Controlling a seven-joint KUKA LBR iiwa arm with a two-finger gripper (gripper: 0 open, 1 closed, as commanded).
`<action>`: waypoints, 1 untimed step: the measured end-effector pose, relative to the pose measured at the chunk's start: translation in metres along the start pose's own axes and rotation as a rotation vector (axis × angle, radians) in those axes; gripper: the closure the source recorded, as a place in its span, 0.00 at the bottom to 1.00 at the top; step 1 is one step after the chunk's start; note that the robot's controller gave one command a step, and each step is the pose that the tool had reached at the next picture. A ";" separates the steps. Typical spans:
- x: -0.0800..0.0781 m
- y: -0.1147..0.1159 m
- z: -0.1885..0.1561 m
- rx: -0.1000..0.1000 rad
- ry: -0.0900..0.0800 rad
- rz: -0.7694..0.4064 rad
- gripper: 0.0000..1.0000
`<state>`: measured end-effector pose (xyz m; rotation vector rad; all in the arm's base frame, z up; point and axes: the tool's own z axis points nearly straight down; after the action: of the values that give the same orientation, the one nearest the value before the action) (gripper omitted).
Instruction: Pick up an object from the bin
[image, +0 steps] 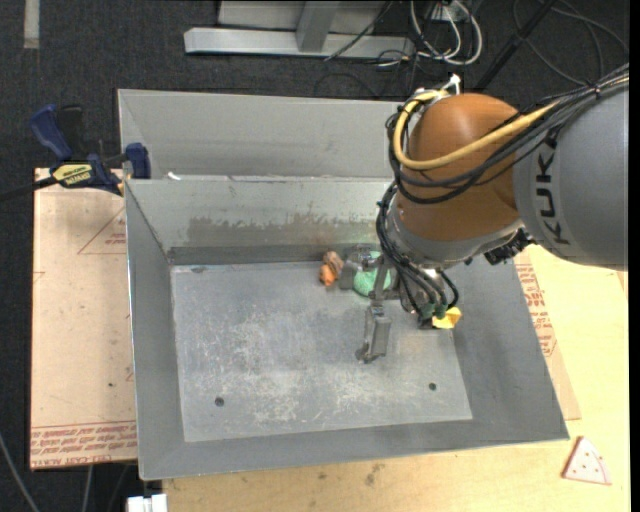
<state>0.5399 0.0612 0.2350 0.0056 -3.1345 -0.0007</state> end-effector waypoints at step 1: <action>-0.001 0.000 -0.004 -0.001 -0.008 0.002 0.00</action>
Offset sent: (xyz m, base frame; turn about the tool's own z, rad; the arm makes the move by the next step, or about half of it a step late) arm 0.0907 0.0661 -0.0688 -0.1497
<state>0.5414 0.0609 0.2393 0.0026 -3.1425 -0.0020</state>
